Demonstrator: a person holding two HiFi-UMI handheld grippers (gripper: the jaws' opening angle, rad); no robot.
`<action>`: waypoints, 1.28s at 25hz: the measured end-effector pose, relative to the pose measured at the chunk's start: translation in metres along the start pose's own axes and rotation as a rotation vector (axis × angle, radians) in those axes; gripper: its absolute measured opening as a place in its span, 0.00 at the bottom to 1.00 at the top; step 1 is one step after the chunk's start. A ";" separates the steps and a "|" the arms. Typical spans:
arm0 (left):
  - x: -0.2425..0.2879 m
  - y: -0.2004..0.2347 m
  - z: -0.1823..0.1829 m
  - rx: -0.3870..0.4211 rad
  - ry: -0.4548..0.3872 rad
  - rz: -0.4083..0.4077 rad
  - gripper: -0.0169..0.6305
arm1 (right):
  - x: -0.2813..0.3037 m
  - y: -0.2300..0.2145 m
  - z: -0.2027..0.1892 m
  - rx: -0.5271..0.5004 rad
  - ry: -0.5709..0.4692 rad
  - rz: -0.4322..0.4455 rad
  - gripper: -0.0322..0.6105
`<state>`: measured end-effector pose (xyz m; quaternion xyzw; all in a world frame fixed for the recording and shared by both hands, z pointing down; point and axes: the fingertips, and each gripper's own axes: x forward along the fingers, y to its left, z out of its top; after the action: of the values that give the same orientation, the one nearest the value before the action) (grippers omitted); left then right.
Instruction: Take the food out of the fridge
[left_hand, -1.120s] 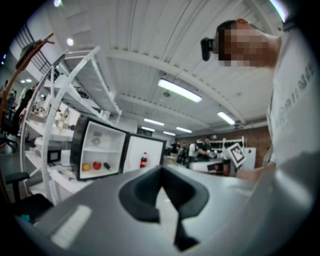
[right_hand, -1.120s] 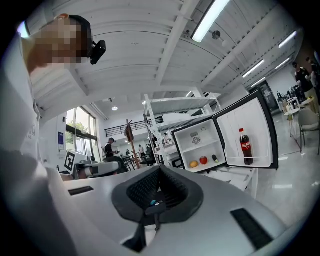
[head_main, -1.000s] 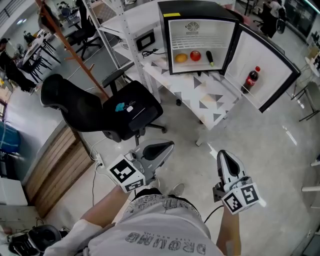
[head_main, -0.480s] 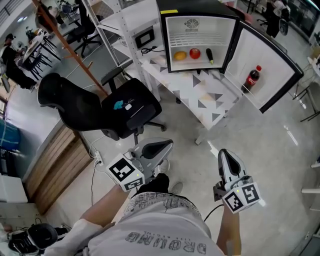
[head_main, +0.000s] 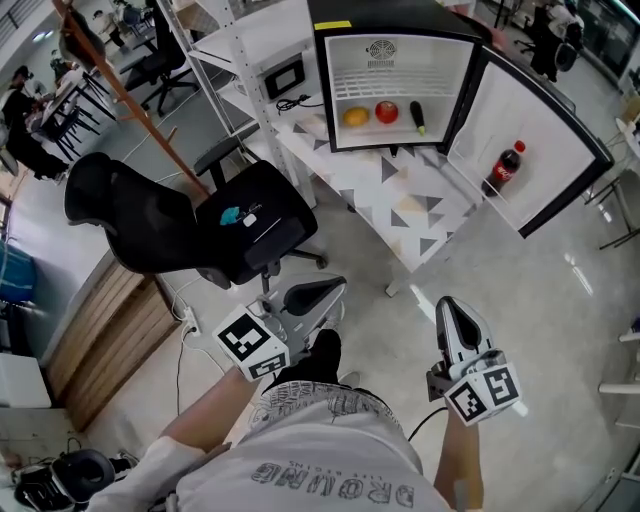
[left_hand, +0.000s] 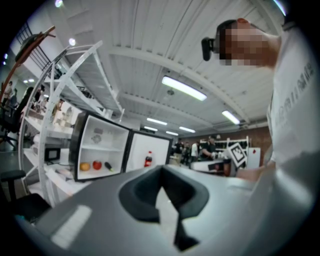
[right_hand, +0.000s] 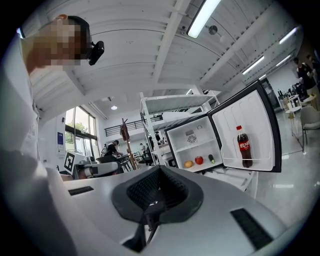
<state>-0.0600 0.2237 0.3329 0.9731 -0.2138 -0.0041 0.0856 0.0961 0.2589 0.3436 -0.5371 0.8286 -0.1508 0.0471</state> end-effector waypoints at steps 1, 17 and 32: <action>0.003 0.004 0.000 -0.002 0.000 0.001 0.04 | 0.004 -0.003 0.000 0.000 0.002 0.001 0.04; 0.049 0.100 0.002 -0.037 0.018 -0.006 0.04 | 0.098 -0.045 0.005 0.019 0.034 -0.020 0.04; 0.097 0.218 0.026 -0.064 0.025 -0.048 0.04 | 0.214 -0.084 0.033 0.007 0.053 -0.070 0.04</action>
<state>-0.0634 -0.0164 0.3465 0.9747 -0.1892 -0.0009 0.1191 0.0879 0.0272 0.3555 -0.5614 0.8097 -0.1694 0.0217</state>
